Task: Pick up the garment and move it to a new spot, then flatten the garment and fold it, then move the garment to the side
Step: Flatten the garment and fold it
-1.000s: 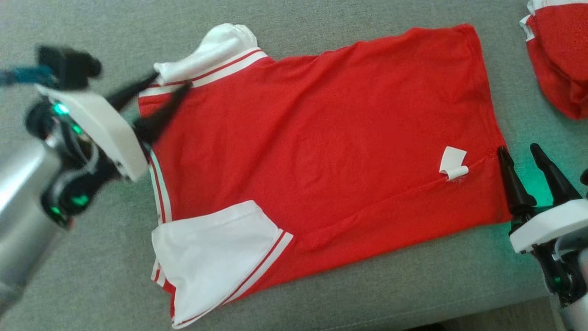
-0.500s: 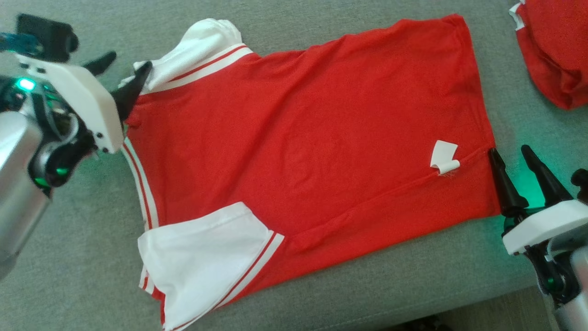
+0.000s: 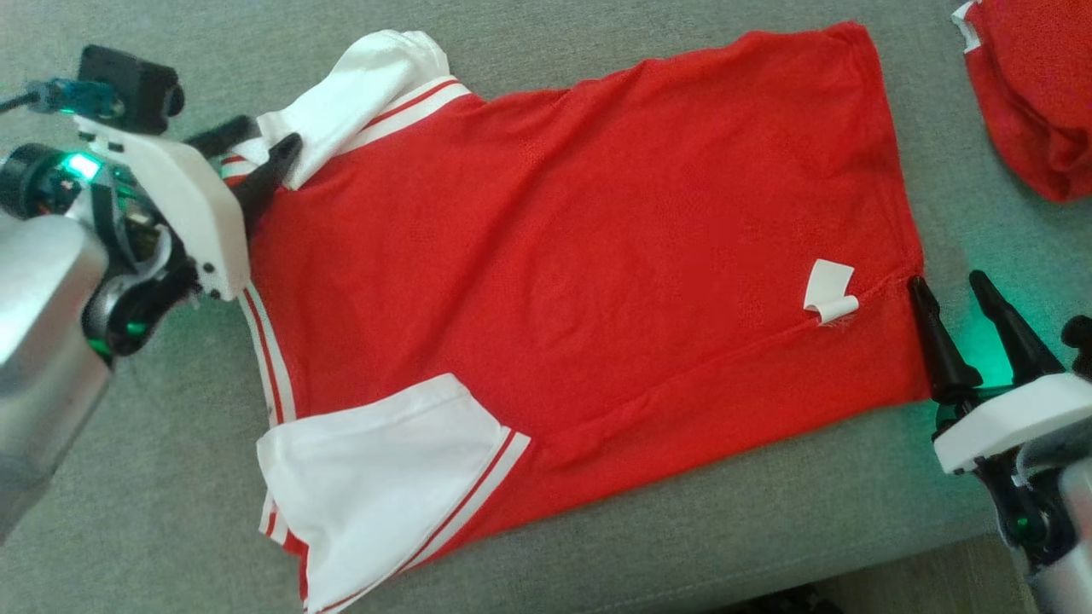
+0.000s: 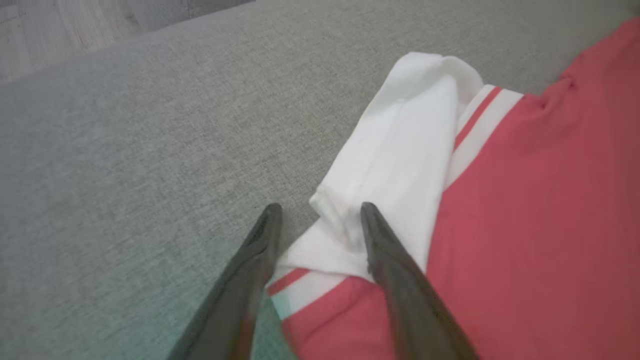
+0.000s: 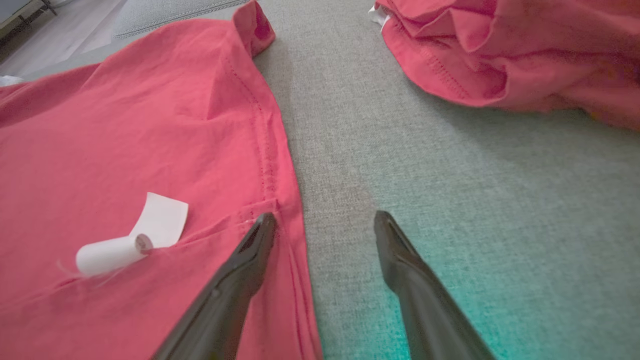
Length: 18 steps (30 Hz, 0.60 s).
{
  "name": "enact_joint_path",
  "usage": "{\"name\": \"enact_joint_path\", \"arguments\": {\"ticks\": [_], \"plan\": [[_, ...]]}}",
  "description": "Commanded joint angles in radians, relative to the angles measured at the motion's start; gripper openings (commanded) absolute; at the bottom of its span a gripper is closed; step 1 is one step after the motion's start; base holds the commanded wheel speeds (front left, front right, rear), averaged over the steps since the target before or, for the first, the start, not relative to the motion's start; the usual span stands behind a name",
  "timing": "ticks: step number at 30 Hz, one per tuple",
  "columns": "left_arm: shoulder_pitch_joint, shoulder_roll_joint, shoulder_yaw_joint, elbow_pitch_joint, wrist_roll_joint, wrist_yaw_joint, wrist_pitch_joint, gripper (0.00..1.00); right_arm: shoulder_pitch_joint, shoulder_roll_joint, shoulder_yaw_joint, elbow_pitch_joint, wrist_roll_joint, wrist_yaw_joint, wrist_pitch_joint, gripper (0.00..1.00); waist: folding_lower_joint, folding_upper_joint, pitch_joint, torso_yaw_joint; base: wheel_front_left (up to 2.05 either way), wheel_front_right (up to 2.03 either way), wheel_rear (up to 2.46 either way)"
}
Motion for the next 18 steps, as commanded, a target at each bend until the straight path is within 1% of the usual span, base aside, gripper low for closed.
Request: {"name": "enact_joint_path", "arguments": {"ticks": [1, 2, 3, 4, 8, 12, 14, 18], "plan": [[-0.044, 0.033, 0.035, -0.016, 0.007, -0.008, -0.011, 0.45, -0.002, -0.029, 0.013, -0.019, 0.005, 0.007, -0.015, 1.0, 0.0, 0.0, 0.0, 0.002, 0.0, 0.0, 0.0], [-0.045, 0.029, 0.034, -0.016, 0.005, -0.011, -0.023, 0.3, -0.002, -0.031, 0.014, -0.02, 0.005, 0.007, -0.014, 1.0, 0.0, 0.0, -0.001, 0.004, 0.0, 0.0, 0.0], [-0.045, 0.025, 0.033, -0.015, -0.001, -0.014, -0.03, 0.04, -0.003, -0.033, 0.014, -0.021, 0.006, 0.007, -0.014, 1.0, 0.0, 0.0, -0.001, 0.005, 0.0, 0.0, 0.0], [-0.046, 0.023, 0.03, -0.014, -0.007, -0.016, -0.034, 0.0, -0.005, -0.036, 0.016, -0.022, 0.006, 0.007, -0.012, 1.0, 0.0, 0.0, -0.001, 0.006, 0.0, 0.0, 0.0], [-0.069, 0.019, 0.016, -0.022, -0.01, -0.021, -0.07, 0.0, -0.02, -0.049, 0.021, -0.039, 0.005, 0.007, -0.005, 1.0, 0.0, 0.0, 0.003, 0.01, 0.0, 0.0, 0.0], [-0.11, 0.029, -0.014, -0.037, 0.029, -0.022, -0.159, 0.0, -0.08, -0.068, 0.031, -0.076, 0.011, 0.007, 0.031, 1.0, 0.0, 0.0, 0.002, 0.008, 0.0, 0.0, 0.0], [-0.134, 0.039, -0.033, -0.037, 0.059, -0.023, -0.209, 0.0, -0.138, -0.08, 0.044, -0.087, 0.012, 0.007, 0.077, 1.0, 0.0, 0.0, 0.001, 0.006, 0.0, 0.0, 0.0], [-0.185, 0.042, -0.068, -0.019, 0.105, -0.023, -0.289, 0.0, -0.293, -0.081, 0.088, -0.059, 0.081, 0.007, 0.242, 1.0, 0.0, 0.0, 0.001, 0.009, 0.0, 0.0, 0.0]]}}
